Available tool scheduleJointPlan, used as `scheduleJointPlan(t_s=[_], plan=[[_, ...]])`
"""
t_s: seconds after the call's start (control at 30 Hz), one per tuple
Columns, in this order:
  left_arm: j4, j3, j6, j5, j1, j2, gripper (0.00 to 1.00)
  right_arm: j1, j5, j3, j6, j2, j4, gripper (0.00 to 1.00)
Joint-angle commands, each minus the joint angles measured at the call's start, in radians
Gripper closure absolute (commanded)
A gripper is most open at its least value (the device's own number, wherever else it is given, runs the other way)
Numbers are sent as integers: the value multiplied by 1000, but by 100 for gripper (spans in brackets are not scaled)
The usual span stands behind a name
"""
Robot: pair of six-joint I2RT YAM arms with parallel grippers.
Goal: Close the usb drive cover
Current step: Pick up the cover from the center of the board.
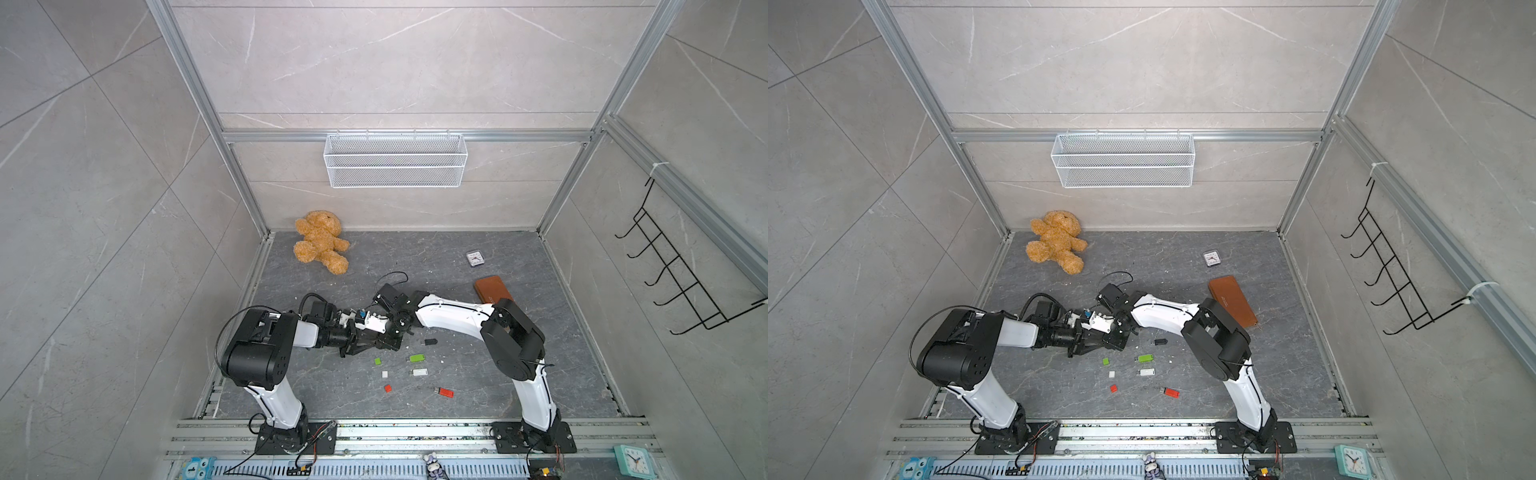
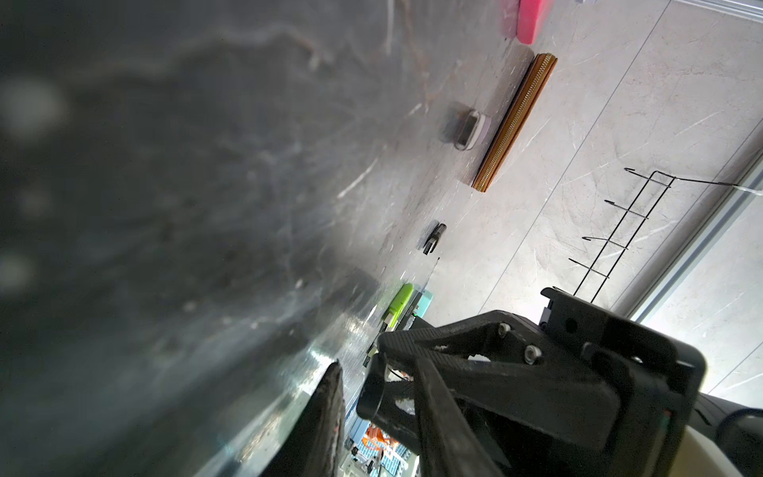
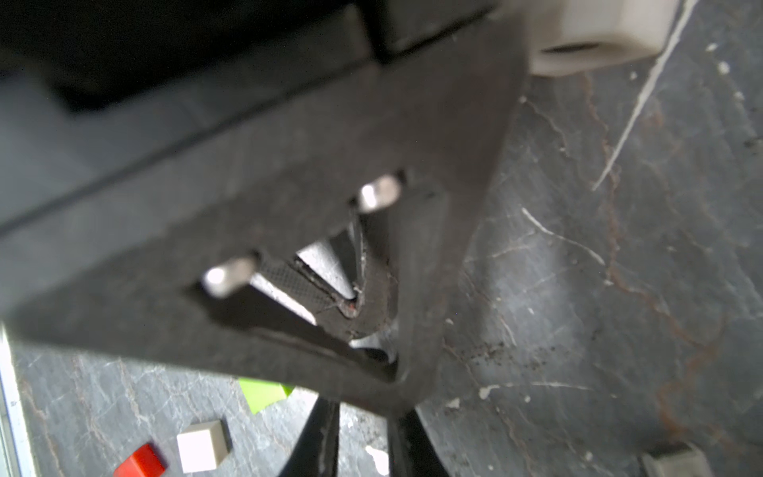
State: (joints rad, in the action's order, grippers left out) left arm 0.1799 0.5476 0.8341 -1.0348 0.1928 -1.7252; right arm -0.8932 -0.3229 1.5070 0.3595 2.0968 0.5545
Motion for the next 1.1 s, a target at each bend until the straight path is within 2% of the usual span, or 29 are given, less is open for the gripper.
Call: scheduleJointPlan(t_s=[0.0, 0.13, 0.57, 1.07], plan=[[-3, 18, 4, -52, 7, 2, 68, 11, -22, 11, -4, -21, -7, 78], [25, 17, 24, -57, 13, 1, 72, 13, -28, 10, -5, -24, -7, 78], [44, 37, 44, -30, 33, -13, 72, 17, -68, -5, -4, -49, -24, 78], [44, 48, 56, 16, 38, -10, 84, 18, -80, -3, -8, -52, -22, 78]])
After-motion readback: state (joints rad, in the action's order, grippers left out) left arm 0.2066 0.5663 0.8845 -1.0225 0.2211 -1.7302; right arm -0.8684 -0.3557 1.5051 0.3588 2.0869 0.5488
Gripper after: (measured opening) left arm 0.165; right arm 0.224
